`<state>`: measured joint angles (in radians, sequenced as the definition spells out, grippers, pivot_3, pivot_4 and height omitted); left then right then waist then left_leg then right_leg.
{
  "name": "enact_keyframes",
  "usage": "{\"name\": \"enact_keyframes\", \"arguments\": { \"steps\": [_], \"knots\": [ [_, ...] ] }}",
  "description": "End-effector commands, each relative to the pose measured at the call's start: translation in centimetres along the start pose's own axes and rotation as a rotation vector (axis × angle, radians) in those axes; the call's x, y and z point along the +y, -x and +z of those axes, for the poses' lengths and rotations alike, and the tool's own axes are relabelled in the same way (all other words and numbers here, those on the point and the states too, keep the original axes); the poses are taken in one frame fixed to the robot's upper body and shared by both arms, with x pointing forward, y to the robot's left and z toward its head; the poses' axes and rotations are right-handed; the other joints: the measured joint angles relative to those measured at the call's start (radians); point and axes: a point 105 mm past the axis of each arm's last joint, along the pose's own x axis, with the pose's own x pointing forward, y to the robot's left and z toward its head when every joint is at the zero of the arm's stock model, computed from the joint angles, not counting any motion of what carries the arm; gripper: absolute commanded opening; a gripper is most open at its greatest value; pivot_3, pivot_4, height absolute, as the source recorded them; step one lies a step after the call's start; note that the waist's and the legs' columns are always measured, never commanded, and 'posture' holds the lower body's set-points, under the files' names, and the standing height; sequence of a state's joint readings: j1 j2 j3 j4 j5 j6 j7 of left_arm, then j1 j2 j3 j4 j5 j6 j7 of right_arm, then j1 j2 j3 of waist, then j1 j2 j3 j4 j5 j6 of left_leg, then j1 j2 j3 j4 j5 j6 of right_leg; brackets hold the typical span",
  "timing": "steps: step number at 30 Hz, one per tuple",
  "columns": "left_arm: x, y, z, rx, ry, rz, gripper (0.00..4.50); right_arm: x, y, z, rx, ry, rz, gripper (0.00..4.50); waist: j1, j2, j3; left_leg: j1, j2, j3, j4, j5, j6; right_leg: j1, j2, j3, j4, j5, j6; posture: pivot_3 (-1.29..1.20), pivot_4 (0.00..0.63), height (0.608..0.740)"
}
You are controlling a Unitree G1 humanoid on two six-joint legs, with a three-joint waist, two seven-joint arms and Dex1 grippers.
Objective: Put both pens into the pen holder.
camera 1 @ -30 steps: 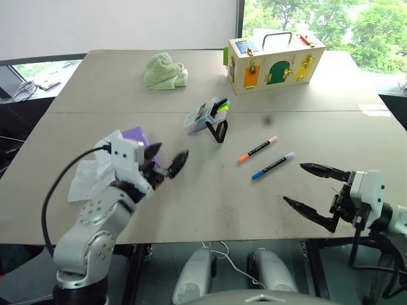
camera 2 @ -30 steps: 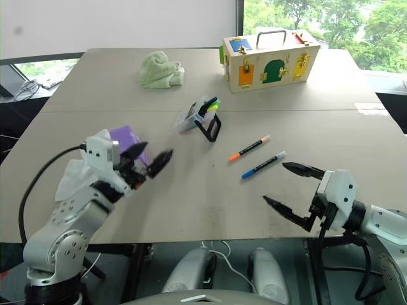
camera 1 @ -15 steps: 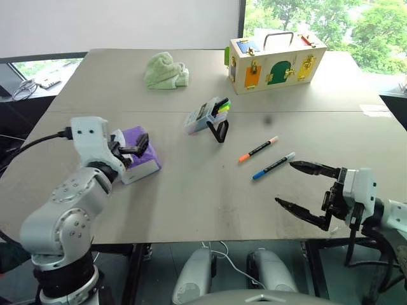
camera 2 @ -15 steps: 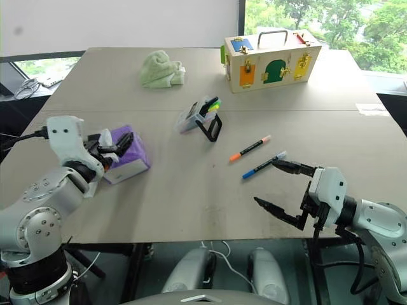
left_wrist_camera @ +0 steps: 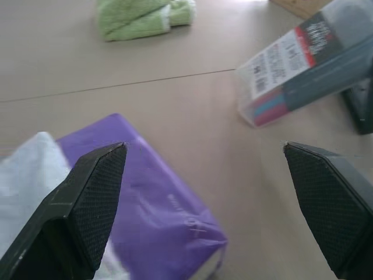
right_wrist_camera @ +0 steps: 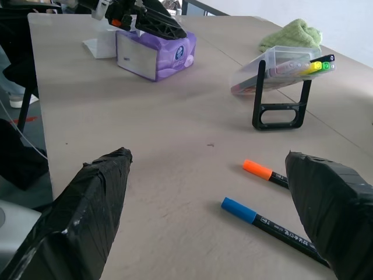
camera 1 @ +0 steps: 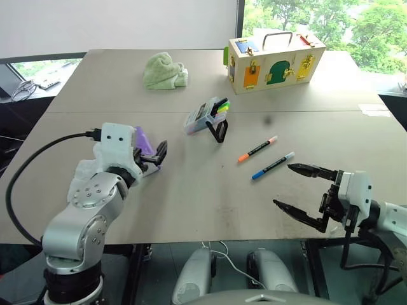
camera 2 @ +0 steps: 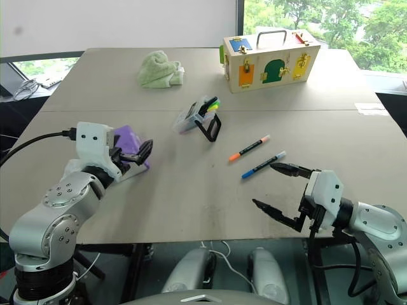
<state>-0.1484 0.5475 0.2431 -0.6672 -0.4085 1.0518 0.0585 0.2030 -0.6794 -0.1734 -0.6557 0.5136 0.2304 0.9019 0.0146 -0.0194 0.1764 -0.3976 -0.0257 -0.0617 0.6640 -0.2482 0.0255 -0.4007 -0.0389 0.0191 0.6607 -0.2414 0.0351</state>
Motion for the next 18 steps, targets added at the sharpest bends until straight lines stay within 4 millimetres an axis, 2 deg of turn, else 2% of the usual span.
{"name": "enact_keyframes", "arguments": {
  "steps": [1,5,10,11,12,14,18],
  "knots": [
    [2.1,0.5,-1.1,0.141,-0.123,0.196,4.46,0.0,0.0,1.1,-0.025,0.052,-0.002,4.50,0.000,0.000,0.000,0.000,0.000,0.000,0.000,0.000,0.000,0.000,0.000,0.000,0.000,0.001,0.001,0.00,0.150,0.740],
    [1.5,0.4,-1.8,0.220,-0.102,0.136,4.46,0.0,-0.2,1.2,-0.026,0.057,0.002,4.50,0.000,0.000,0.000,0.000,0.000,0.000,0.000,0.000,0.000,0.000,0.001,-0.001,0.000,0.001,0.003,0.00,0.150,0.740],
    [1.8,-0.4,-5.4,0.428,-0.078,0.092,4.46,-0.1,-0.6,1.4,-0.027,0.065,0.017,4.50,-0.002,0.001,-0.001,0.001,0.000,0.000,0.000,0.000,0.000,0.000,0.001,0.000,0.000,0.001,0.002,0.00,0.150,0.740],
    [1.9,-0.6,-5.9,0.460,-0.035,0.084,3.95,-0.2,-0.7,1.4,-0.027,0.068,0.018,4.50,-0.002,0.002,-0.002,0.001,0.000,0.000,0.000,0.000,0.000,0.000,0.001,0.000,0.000,0.001,0.002,0.00,0.150,0.740],
    [1.9,-0.7,-6.2,0.481,-0.008,0.077,3.80,-0.2,-0.8,1.4,-0.026,0.070,0.019,4.50,-0.002,0.004,-0.003,0.001,0.000,0.000,0.000,0.000,0.000,0.000,0.001,0.000,0.000,0.001,0.002,0.00,0.150,0.740],
    [1.9,-1.0,-6.0,0.464,-0.007,0.071,2.73,-0.2,-0.8,1.5,-0.026,0.071,0.020,4.50,-0.003,0.007,-0.004,0.002,0.000,0.001,0.000,0.000,0.000,0.001,0.001,-0.001,0.000,0.001,0.003,0.00,0.150,0.740],
    [2.3,-0.9,-6.3,0.462,0.046,0.072,0.92,-0.3,-0.8,1.5,-0.023,0.074,0.015,4.50,-0.007,0.011,-0.007,0.003,0.001,0.001,-0.002,0.000,0.000,0.001,0.001,0.001,0.001,0.001,0.003,0.00,0.150,0.740]
  ]
}}
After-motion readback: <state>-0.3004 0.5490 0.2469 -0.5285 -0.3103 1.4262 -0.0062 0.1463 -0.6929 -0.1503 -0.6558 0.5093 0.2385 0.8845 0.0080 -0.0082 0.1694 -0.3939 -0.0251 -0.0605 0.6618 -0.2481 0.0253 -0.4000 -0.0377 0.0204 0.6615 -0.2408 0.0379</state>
